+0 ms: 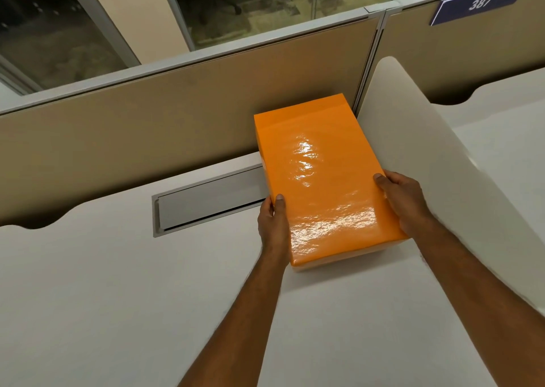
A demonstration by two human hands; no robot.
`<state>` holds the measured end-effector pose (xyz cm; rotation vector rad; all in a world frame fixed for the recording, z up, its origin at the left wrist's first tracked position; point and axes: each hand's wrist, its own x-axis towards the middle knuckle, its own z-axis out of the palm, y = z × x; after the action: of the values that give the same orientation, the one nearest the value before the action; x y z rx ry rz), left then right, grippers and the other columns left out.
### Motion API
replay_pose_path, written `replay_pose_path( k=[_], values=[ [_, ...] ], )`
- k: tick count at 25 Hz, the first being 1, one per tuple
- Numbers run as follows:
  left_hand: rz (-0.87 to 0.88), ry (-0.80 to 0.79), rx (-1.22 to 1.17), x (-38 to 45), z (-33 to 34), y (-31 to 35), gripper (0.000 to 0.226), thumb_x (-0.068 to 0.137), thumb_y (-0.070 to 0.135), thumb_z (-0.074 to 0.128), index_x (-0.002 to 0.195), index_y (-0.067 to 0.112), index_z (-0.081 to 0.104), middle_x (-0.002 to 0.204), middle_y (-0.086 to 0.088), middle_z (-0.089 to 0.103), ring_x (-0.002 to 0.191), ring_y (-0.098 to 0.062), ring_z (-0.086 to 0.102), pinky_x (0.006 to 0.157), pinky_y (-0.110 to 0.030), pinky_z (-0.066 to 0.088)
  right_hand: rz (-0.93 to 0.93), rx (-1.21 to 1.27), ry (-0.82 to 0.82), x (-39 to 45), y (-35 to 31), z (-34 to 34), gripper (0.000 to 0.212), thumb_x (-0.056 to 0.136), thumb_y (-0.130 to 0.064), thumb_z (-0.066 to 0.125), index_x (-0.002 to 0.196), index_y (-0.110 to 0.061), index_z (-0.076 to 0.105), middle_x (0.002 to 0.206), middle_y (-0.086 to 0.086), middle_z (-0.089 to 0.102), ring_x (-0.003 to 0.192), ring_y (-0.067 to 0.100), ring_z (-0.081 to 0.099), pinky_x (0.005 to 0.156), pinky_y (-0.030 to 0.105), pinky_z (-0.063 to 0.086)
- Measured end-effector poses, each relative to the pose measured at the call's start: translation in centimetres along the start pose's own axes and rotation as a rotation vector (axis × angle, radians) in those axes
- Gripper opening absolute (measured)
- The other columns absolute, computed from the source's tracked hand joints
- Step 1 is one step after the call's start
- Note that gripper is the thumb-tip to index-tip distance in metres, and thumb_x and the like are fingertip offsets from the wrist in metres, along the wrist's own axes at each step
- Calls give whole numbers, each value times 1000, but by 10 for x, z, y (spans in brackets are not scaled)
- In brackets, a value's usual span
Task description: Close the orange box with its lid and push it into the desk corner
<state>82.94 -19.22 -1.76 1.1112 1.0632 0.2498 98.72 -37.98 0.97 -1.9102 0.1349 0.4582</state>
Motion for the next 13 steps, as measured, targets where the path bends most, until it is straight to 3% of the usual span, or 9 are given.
replay_pose_path(
  k=[5, 7, 10, 13],
  values=[
    [1, -6, -1, 2, -1, -1, 46, 105, 47, 50, 144, 25, 52, 136, -4, 67, 114, -29, 71, 102, -56, 57, -61, -93, 13, 2, 5, 3, 45, 104, -33, 54, 144, -14, 57, 137, 6, 63, 111, 18, 55, 96, 34, 40],
    [5, -13, 10, 0, -2, 0, 46, 105, 46, 49, 145, 24, 51, 136, -5, 67, 114, -29, 70, 102, -55, 57, -74, -129, 11, 2, 8, 2, 46, 103, -36, 53, 144, -15, 57, 138, 6, 63, 120, 25, 58, 98, 36, 43],
    [20, -38, 54, -8, -5, 6, 48, 105, 45, 49, 148, 24, 48, 140, -5, 65, 118, -28, 69, 102, -51, 57, -123, -289, 54, -4, 5, 3, 60, 102, -44, 53, 154, -17, 42, 154, 8, 49, 140, 32, 47, 112, 48, 41],
    [60, -18, 143, -16, -20, 9, 57, 105, 47, 48, 157, 24, 38, 156, -5, 51, 137, -28, 56, 109, -47, 50, -287, -525, 161, -22, 0, 10, 64, 101, -46, 52, 154, -14, 37, 158, 14, 41, 143, 37, 40, 110, 55, 40]
  ],
)
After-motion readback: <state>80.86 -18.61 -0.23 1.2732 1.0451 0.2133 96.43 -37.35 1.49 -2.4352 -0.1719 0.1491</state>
